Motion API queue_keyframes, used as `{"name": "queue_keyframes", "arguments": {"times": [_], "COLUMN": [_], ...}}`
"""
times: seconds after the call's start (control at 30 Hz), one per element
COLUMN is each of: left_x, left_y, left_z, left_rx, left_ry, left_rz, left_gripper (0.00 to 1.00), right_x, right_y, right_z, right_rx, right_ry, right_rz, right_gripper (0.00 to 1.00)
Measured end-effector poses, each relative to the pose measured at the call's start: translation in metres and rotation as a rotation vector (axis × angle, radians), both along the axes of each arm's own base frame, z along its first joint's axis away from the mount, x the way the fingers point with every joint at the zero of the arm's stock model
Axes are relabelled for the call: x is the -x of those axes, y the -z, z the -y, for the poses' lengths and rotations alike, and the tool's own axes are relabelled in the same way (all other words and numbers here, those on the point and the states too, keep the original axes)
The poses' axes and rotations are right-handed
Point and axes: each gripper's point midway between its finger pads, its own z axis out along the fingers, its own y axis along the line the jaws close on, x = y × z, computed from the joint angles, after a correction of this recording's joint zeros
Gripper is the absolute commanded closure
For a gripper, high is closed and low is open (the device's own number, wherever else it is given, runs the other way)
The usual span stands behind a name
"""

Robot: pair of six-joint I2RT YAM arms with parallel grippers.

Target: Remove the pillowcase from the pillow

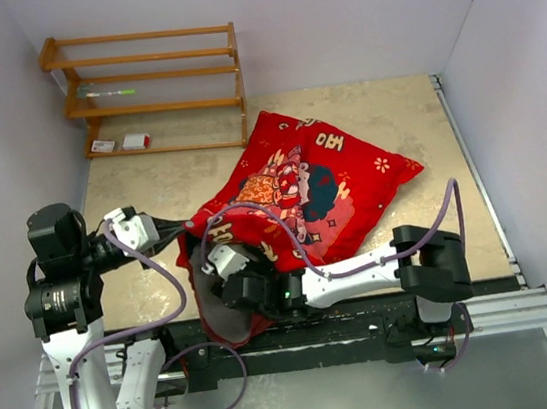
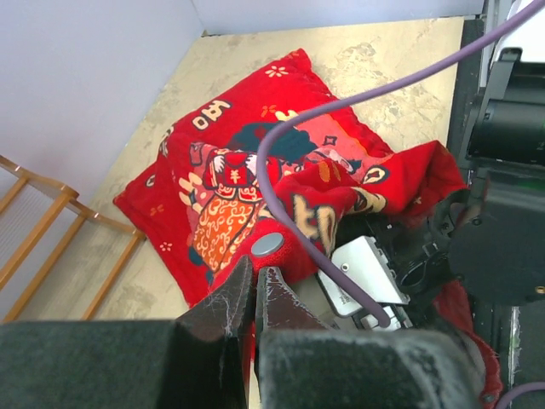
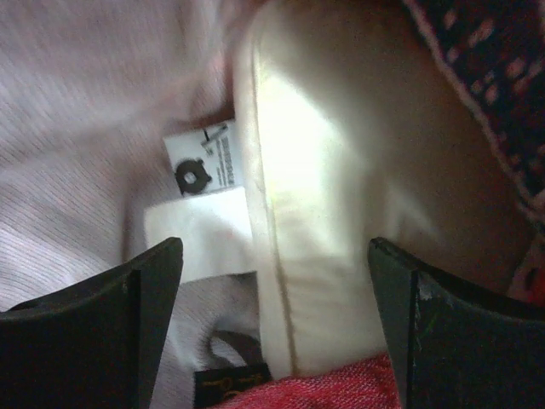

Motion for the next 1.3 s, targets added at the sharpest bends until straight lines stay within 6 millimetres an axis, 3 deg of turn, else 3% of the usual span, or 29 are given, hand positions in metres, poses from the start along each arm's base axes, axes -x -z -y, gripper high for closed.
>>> {"name": "queue_keyframes", "arguments": {"times": [0.17,0.33,0.43,0.63,0.8,0.9,1.03,1.13,1.2,1.3], "left_x": [-0.003,-0.006,-0.010,-0.020,-0.024,-0.026,-0.027,-0.027,-0.028,-0.029], "left_y": [-0.006,-0.013,-0.014,-0.020,-0.021,-0.021,-0.021,-0.020,-0.020,-0.022], "left_z": [-0.001,-0.002,-0.004,-0.009,-0.010,-0.011,-0.011,-0.011,-0.012,-0.013], "left_rx": [0.006,0.005,0.000,-0.006,0.000,0.003,0.007,0.007,0.008,0.007], "left_ry": [-0.009,-0.025,-0.043,-0.094,-0.106,-0.110,-0.116,-0.120,-0.124,-0.131], "left_rz": [0.007,0.023,0.031,0.057,0.060,0.060,0.052,0.049,0.046,0.051], "left_gripper": [1.00,1.00,1.00,1.00,1.00,1.00,1.00,1.00,1.00,1.00], "right_x": [-0.008,-0.019,-0.027,-0.024,-0.015,-0.015,-0.025,-0.034,-0.040,-0.048], "right_y": [0.026,0.043,0.045,0.048,0.047,0.052,0.057,0.055,0.049,0.033], "right_z": [0.010,0.020,0.025,0.030,0.031,0.030,0.028,0.032,0.037,0.043], "right_rx": [0.061,0.068,0.062,0.066,0.087,0.124,0.200,0.242,0.243,0.214], "right_ry": [-0.024,-0.008,0.011,-0.015,-0.062,-0.059,-0.008,0.044,0.075,0.103], "right_rz": [-0.010,-0.017,-0.015,-0.013,-0.018,-0.014,0.019,0.046,0.058,0.062], "right_gripper": [0.08,0.16,0.15,0.00,0.03,0.11,0.33,0.65,1.00,1.00]}}
